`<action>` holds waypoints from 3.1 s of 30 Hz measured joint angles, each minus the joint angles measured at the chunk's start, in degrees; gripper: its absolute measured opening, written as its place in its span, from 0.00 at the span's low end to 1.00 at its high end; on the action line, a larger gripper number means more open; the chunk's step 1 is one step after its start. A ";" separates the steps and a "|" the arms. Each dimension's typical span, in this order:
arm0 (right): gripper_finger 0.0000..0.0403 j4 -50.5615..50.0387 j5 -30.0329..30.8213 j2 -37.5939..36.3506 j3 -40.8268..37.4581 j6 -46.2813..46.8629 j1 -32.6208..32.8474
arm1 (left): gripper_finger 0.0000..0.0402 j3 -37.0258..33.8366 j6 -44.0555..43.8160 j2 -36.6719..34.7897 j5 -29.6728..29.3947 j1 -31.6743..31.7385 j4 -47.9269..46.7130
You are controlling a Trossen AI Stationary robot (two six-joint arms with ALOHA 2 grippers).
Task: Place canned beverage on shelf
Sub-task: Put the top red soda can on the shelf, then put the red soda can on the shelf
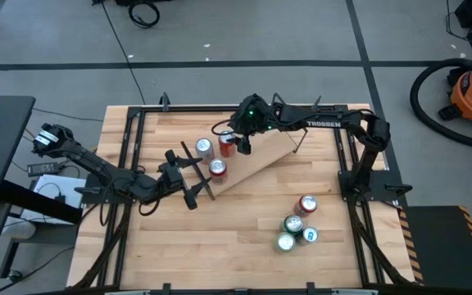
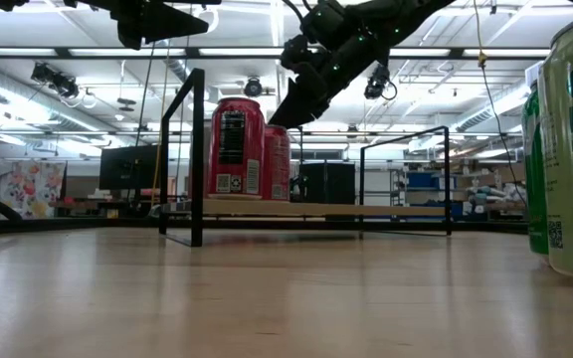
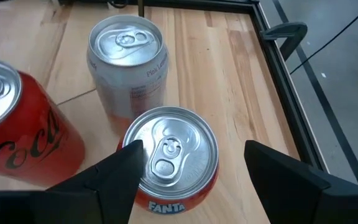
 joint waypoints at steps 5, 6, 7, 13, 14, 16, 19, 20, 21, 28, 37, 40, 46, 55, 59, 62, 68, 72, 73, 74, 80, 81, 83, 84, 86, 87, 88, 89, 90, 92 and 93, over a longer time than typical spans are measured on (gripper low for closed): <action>0.72 -2.19 0.46 -1.30 0.58 -0.58 -0.02 | 0.84 0.00 0.00 0.00 -0.01 0.00 0.02; 0.72 -2.67 0.56 -1.56 0.87 -0.68 -0.02 | 0.84 0.00 0.00 0.00 0.00 0.00 0.02; 0.72 -2.82 0.62 -1.89 1.16 -0.70 -0.01 | 0.84 0.00 0.00 0.00 -0.01 0.00 0.02; 0.72 -5.04 0.59 -4.49 1.97 -0.47 0.50 | 0.84 0.00 -0.02 0.00 -0.01 0.00 0.04; 0.72 -6.06 0.54 -5.20 1.97 -0.29 0.77 | 0.84 0.00 -0.04 0.00 -0.01 0.00 0.04; 0.72 -8.70 0.42 -7.08 1.98 0.17 1.43 | 0.84 0.00 -0.14 0.00 0.01 0.00 0.01; 0.72 -16.16 0.38 -9.96 2.05 1.44 3.29 | 0.84 0.00 -0.17 0.00 -0.01 0.00 -0.03; 0.72 -19.01 0.37 -10.78 2.05 2.03 4.12 | 0.84 0.00 -0.15 0.00 -0.01 -0.02 -0.04; 0.72 -21.89 0.35 -11.62 2.05 2.74 4.98 | 0.84 0.00 -0.15 0.00 -0.02 -0.02 -0.04; 0.72 -37.13 6.08 -18.04 2.05 8.47 12.94 | 0.84 0.00 -0.61 0.00 -0.02 -0.04 0.02; 0.72 -40.94 11.73 -26.44 -2.24 16.17 23.10 | 0.84 0.00 -1.20 0.00 0.01 -0.04 0.02; 0.72 -40.93 11.73 -28.79 -5.81 19.06 25.95 | 0.84 0.00 -1.20 0.00 0.00 -0.04 0.02; 0.72 -40.46 13.22 -29.55 -12.22 22.61 32.68 | 0.84 0.00 -1.18 0.00 0.00 -0.02 0.02; 0.72 -45.28 14.95 -29.48 -13.86 29.64 39.05 | 0.84 0.00 -1.81 0.00 0.01 -0.02 -0.33; 0.73 -46.64 15.16 -29.48 -13.86 31.32 41.35 | 0.84 0.00 -1.88 0.00 0.01 -0.02 -0.33; 0.75 -48.18 15.21 -29.48 -13.86 32.95 42.24 | 0.84 0.00 -1.91 0.00 0.01 -0.02 -0.35; 0.80 -52.56 15.19 -29.48 -13.86 35.83 43.82 | 0.84 0.00 -1.94 -0.02 0.01 -0.02 -0.33; 0.82 -52.92 15.16 -29.48 -13.86 36.13 44.39 | 0.84 0.00 -1.96 0.00 0.01 -0.02 -0.33; 0.82 -53.06 15.15 -29.48 -13.86 36.13 44.57 | 0.84 0.00 -1.98 0.00 0.01 -0.02 -0.35; 0.83 -53.05 15.04 -29.48 -13.86 36.14 44.74 | 0.84 0.00 -2.07 0.00 0.01 -0.02 -0.34; 0.83 -53.43 14.74 -29.48 -13.86 36.13 45.52 | 0.84 0.00 -2.10 0.00 0.01 -0.02 -0.35; 0.83 -53.47 14.70 -29.48 -13.86 36.16 45.55 | 0.84 0.00 -2.10 0.00 0.01 -0.02 -0.37; 0.83 -53.92 14.58 -29.48 -13.86 36.38 45.53 | 0.84 0.00 -2.10 -0.01 0.01 -0.02 -0.35; 0.83 -54.65 14.09 -29.48 -13.86 36.52 45.53 | 0.84 0.00 -2.10 0.00 0.01 -0.02 -0.35; 0.83 -55.92 12.58 -29.48 -13.86 36.54 45.53 | 0.84 0.00 -2.08 0.00 0.01 -0.02 -0.35; 0.83 -56.28 11.86 -29.48 -13.86 36.54 45.54 | 0.84 0.00 -2.08 0.00 0.01 -0.02 -0.35; 0.83 -56.64 11.27 -29.48 -13.86 36.52 45.57 | 0.84 0.00 -2.08 -0.02 0.01 -0.02 -0.37; 0.83 -56.98 10.76 -29.48 -13.86 36.44 45.57 | 0.84 0.00 -2.08 -0.01 0.00 -0.02 -0.35; 0.83 -57.23 10.37 -29.48 -13.86 36.29 45.55 | 0.84 0.00 -2.08 0.00 -0.01 -0.02 -0.35; 0.83 -57.64 9.98 -29.48 -13.86 36.25 45.57 | 0.84 0.00 -2.07 0.00 0.01 -0.02 -0.36; 0.83 -57.82 9.70 -29.48 -13.86 36.24 45.57 | 0.84 0.00 -2.07 -0.01 0.00 -0.02 -0.35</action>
